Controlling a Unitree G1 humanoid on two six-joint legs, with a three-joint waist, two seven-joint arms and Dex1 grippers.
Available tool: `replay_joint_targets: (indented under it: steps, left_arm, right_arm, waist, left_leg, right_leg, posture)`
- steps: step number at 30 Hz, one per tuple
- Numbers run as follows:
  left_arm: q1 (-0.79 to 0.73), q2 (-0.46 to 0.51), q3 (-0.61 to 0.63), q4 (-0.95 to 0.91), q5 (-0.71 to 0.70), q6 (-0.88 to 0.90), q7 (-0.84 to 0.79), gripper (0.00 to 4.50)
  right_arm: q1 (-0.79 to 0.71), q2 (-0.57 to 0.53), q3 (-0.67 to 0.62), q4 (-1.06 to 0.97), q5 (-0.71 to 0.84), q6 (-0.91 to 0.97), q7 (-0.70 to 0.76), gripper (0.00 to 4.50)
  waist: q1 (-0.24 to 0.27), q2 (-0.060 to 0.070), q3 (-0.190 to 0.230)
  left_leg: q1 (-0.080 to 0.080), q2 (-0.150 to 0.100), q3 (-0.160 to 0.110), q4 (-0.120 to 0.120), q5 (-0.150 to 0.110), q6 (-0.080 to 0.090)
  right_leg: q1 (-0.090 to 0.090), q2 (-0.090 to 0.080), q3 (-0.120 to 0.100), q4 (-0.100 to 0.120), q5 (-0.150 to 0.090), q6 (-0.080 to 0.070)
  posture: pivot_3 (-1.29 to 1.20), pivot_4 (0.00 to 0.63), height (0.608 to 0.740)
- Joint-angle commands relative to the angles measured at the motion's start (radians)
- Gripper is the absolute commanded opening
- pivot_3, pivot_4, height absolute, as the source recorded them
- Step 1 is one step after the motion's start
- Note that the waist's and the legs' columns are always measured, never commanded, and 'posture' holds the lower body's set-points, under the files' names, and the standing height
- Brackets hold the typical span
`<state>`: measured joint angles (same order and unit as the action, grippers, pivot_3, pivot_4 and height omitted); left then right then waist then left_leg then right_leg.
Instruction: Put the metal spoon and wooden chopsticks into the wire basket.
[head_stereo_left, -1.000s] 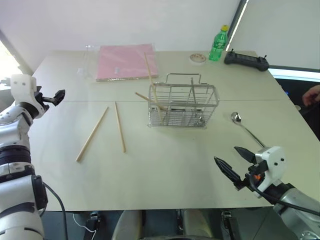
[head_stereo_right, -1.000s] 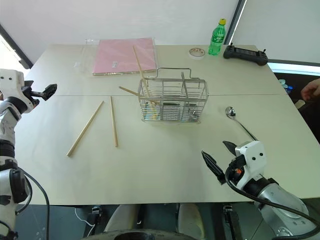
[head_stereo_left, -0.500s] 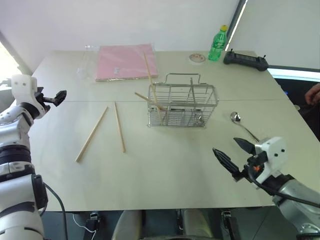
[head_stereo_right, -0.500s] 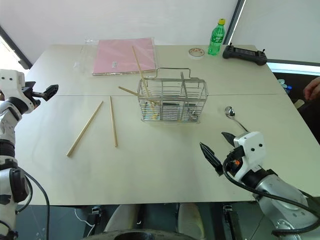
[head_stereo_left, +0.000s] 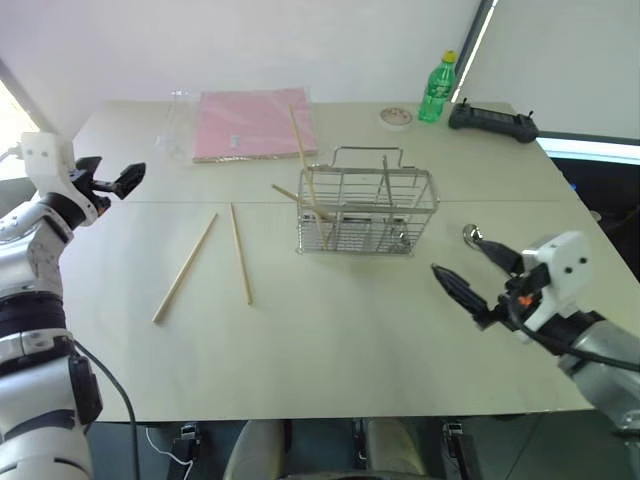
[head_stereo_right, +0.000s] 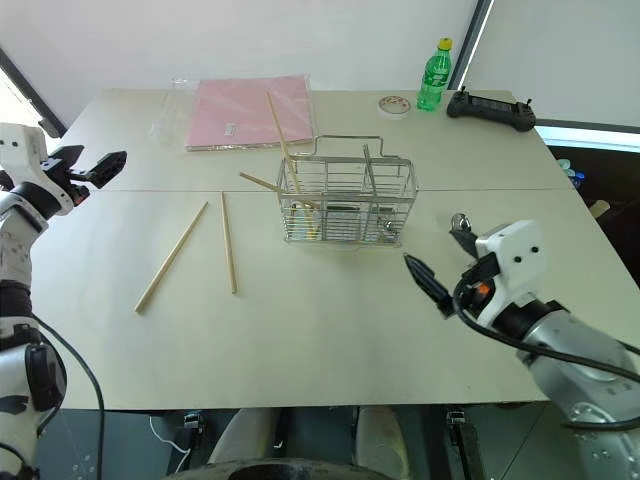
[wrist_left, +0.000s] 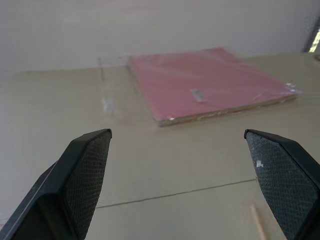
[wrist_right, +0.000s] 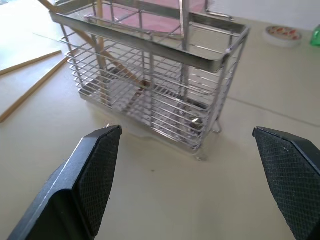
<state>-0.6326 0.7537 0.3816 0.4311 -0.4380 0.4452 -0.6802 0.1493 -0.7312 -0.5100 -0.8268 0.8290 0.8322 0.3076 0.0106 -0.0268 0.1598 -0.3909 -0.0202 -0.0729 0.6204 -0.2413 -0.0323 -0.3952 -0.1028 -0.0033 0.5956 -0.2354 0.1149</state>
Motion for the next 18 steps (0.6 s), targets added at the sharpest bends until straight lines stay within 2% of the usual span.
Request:
replay_joint_targets:
  steps: [1,6,12,16,18]
  left_arm:
    - [0.010,0.021,0.018,-0.229,-0.149,0.188,-0.064,4.50]
    - [0.016,0.080,-0.027,-0.516,-0.339,0.386,-0.206,4.50]
    - [0.025,0.137,-0.065,-0.742,-0.527,0.538,-0.286,4.50]
    - [0.059,0.161,-0.102,-0.832,-0.565,0.565,-0.310,4.50]
    - [0.093,0.167,-0.165,-0.898,-0.520,0.530,-0.318,4.50]
  right_arm:
    - [-0.050,-0.092,-0.084,0.087,-0.008,0.013,0.044,4.32]
    - [-0.092,-0.236,-0.105,0.302,-0.052,-0.009,0.208,4.32]
    - [-0.124,-0.337,0.000,0.543,-0.153,-0.087,0.407,4.32]
    - [-0.149,-0.348,0.063,0.622,-0.209,-0.130,0.479,4.32]
    - [-0.197,-0.342,0.118,0.689,-0.242,-0.155,0.509,4.32]
  waist:
    - [0.000,0.000,0.000]
    - [0.001,0.000,0.001]
    - [-0.001,0.003,0.003]
    - [-0.007,0.006,0.004]
    - [-0.009,0.007,0.004]
  left_leg:
    - [0.000,0.000,0.000,0.001,0.000,0.000]
    - [0.000,0.000,0.000,0.002,0.000,0.000]
    - [0.000,-0.001,0.002,0.003,0.000,0.000]
    - [0.001,-0.001,0.002,0.003,0.000,0.000]
    - [0.001,-0.001,0.003,0.003,0.000,0.000]
  right_leg:
    - [0.000,0.000,0.000,0.000,0.000,0.000]
    - [0.001,0.001,0.000,0.000,0.000,-0.001]
    - [0.002,0.001,0.000,-0.001,0.000,-0.001]
    - [0.002,0.002,0.000,0.000,0.000,-0.001]
    - [0.001,0.002,0.001,0.000,0.000,-0.001]
  posture:
    - [0.00,0.150,0.721]
    - [0.00,0.150,0.721]
    - [0.00,0.150,0.721]
    - [0.00,0.150,0.721]
    - [0.00,0.150,0.721]
